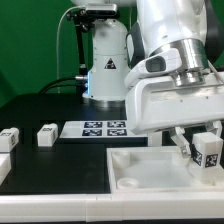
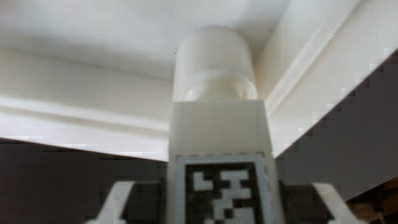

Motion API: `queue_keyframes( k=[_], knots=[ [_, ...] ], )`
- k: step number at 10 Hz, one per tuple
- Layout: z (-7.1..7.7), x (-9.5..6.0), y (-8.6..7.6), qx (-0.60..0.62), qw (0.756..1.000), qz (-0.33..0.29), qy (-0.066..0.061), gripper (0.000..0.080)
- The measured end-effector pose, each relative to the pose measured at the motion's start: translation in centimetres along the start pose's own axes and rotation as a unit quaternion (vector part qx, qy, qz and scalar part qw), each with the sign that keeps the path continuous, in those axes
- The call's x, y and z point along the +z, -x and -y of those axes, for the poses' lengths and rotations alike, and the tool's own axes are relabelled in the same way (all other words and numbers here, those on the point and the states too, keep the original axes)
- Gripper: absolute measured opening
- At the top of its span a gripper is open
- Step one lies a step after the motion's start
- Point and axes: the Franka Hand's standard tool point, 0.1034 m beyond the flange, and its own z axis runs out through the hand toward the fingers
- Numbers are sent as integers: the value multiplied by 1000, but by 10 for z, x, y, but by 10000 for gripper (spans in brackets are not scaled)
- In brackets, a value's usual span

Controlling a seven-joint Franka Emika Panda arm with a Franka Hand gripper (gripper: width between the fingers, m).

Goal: Assemble one leg

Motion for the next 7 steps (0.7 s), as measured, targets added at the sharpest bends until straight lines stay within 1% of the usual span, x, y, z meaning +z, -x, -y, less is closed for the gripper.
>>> queue_keyframes(
  k=[5, 6, 7],
  knots=[
    [-1, 0, 0, -4, 1000, -2, 1, 290],
    [-1, 1, 1, -4, 1000, 0, 0, 333],
    [-1, 1, 1, -4, 1000, 0, 0, 535]
  ],
)
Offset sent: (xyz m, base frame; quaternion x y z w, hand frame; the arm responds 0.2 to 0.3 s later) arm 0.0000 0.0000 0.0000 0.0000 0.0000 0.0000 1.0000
